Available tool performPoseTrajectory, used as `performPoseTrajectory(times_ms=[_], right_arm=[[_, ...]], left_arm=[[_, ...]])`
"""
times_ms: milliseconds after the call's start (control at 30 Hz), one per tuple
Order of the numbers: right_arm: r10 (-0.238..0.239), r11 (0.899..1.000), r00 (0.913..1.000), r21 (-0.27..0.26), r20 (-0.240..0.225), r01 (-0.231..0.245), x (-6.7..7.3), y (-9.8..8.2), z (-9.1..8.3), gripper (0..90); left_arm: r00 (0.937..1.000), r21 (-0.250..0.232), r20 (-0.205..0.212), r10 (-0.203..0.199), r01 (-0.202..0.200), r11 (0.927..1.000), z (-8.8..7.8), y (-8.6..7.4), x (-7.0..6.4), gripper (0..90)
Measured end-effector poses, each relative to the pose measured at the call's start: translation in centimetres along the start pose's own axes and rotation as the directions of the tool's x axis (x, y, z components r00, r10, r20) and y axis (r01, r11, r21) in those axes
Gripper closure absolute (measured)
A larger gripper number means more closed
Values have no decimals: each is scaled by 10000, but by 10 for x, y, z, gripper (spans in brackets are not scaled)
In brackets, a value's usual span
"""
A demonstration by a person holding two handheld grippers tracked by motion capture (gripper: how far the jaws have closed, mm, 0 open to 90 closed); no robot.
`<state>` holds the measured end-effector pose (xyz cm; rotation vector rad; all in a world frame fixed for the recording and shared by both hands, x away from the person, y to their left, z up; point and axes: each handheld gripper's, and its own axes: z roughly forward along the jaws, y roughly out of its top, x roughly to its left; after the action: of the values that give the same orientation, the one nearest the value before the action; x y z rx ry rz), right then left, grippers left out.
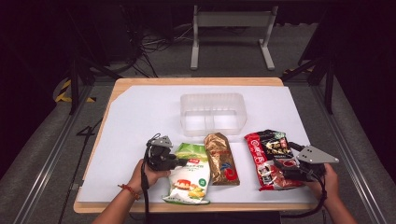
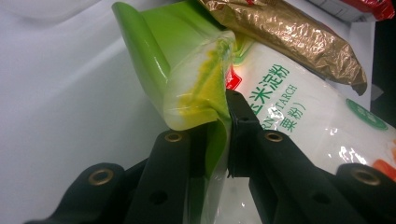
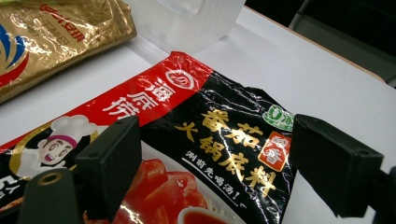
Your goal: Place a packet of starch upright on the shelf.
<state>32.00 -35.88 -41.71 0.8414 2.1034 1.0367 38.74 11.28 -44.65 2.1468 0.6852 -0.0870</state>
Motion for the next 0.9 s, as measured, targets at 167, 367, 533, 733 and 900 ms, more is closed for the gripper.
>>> performPoseTrajectory(times_ms=[167,367,533,733,900], right_arm=[[217,9996,9997,-171,73,-215,-3,-1,-1,178],[248,9994,9996,-251,100,-246,-5,-1,-3,179],[245,9993,9996,-280,103,-242,-6,-2,-3,180],[301,9989,9995,-356,99,-297,-7,-2,-5,180],[336,9988,9994,-352,91,-332,-7,-3,-5,180]], left_arm=[[10000,-101,9,-5,5,9999,-1,1,-1,843],[9982,-345,-315,517,-527,9980,-4,-1,-5,853],[9946,-662,-630,829,-870,9940,-13,-2,-11,867],[9948,-1590,-830,589,-716,9847,-32,-5,-21,876],[9942,-2250,-891,600,-788,9712,-48,-5,-28,881]])
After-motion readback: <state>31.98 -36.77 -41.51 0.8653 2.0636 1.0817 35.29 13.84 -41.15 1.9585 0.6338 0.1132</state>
